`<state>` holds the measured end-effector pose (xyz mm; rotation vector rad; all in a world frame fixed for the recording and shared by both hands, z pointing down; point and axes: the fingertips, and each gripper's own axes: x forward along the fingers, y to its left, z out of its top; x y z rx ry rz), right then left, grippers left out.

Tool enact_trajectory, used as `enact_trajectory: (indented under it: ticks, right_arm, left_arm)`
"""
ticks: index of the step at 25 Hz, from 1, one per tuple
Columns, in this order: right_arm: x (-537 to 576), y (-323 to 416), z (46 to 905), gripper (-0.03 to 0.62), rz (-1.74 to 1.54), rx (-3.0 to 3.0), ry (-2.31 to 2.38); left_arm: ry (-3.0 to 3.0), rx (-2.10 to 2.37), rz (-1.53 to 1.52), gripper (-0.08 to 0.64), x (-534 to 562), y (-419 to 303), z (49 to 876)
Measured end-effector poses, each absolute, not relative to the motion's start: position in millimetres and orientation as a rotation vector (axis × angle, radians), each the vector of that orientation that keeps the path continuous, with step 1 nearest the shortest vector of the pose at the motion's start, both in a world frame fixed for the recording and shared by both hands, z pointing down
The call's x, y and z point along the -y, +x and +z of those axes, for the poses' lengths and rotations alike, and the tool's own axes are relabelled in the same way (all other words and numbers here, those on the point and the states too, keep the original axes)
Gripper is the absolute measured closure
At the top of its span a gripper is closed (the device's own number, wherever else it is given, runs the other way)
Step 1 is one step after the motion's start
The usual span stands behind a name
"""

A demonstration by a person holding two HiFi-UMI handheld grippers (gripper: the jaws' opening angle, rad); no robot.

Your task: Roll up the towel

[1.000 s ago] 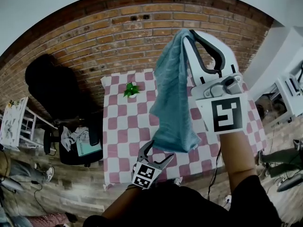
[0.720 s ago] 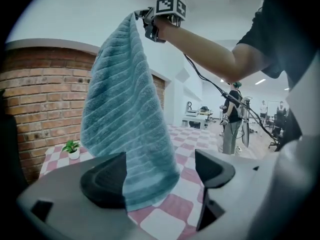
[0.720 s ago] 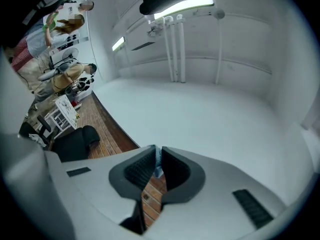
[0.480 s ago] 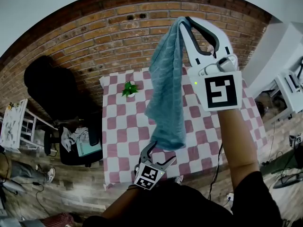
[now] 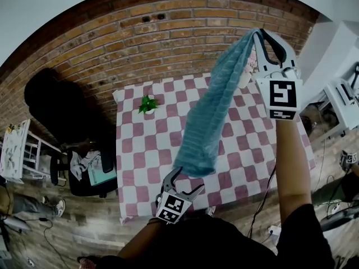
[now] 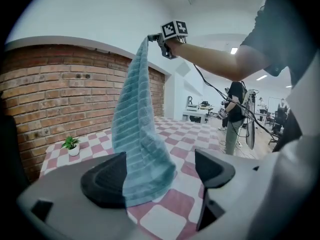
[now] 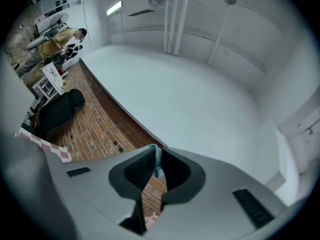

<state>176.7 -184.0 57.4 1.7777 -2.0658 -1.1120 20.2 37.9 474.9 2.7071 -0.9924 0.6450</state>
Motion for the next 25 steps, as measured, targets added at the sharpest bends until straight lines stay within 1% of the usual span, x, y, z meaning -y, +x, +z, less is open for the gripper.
enact_trajectory:
  ticks: [10, 17, 25]
  right_arm:
    - [201.1, 318.8, 158.0, 0.557, -0.790, 1.843, 1.876]
    - [203.0, 383.4, 242.8, 0.557, -0.599, 1.765, 1.851]
    - [187.1, 452.4, 333.4, 0.557, -0.392, 1.679, 1.832]
  left_arm:
    - [2.687, 0.941, 0.760, 0.144, -35.3, 39.4, 502.0]
    - [2.735, 0.863, 0.907, 0.148, -35.8, 68.7, 526.1]
    - [2.696, 0.830, 0.954, 0.149, -30.4, 94.4, 550.4]
